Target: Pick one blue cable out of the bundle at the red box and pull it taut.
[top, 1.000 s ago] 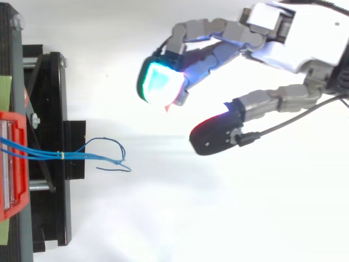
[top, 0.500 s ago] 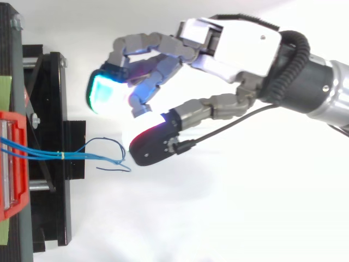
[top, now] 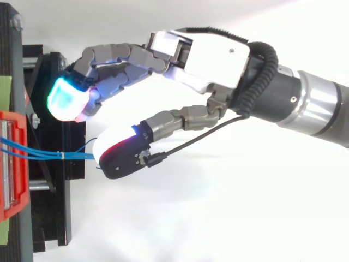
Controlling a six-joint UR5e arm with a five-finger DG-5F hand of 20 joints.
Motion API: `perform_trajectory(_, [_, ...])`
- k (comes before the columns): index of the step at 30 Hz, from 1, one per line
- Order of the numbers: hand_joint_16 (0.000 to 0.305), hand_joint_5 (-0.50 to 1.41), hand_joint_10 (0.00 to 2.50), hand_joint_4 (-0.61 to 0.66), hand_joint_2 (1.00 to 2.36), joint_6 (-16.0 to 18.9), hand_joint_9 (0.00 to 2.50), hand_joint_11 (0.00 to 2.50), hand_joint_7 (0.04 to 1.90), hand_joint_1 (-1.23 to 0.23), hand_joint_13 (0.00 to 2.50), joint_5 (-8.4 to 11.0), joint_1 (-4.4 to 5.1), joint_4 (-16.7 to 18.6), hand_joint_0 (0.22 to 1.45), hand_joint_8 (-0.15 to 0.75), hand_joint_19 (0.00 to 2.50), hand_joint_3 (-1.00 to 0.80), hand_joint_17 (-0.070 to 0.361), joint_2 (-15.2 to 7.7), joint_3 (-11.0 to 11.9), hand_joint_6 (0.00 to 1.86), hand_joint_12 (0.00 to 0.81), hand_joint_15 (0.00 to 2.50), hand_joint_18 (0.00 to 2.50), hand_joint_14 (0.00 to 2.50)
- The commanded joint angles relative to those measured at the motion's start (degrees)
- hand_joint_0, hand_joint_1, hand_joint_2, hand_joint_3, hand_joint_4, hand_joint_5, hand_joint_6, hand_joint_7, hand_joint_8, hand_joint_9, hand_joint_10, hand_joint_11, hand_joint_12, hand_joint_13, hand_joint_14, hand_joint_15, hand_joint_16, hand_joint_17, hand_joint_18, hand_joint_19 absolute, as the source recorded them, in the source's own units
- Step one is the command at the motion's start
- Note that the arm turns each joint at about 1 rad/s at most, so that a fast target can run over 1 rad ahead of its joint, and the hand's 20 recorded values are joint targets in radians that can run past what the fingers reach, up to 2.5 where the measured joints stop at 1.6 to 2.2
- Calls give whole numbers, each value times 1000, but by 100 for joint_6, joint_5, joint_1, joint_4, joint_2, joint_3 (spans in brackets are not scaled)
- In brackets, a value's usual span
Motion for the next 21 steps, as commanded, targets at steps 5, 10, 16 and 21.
perform_trajectory(5, [62,-127,10,329,1000,30,529,430,1048,-722,464,28,21,148,528,320,329,-499,139,-142,96,503,420,215,451,8])
perform_trajectory(10, [60,-121,10,320,1002,-67,525,429,1122,-751,458,55,83,113,550,321,326,-464,136,-151,149,503,415,214,444,6])
perform_trajectory(16, [60,-116,10,303,1003,-146,529,438,1151,-763,454,72,118,350,560,323,314,-455,135,-336,184,503,412,210,443,7])
perform_trajectory(21, [60,-113,11,300,1003,-120,525,442,1163,-780,443,99,162,491,565,320,293,-453,135,-423,175,503,413,208,428,7])
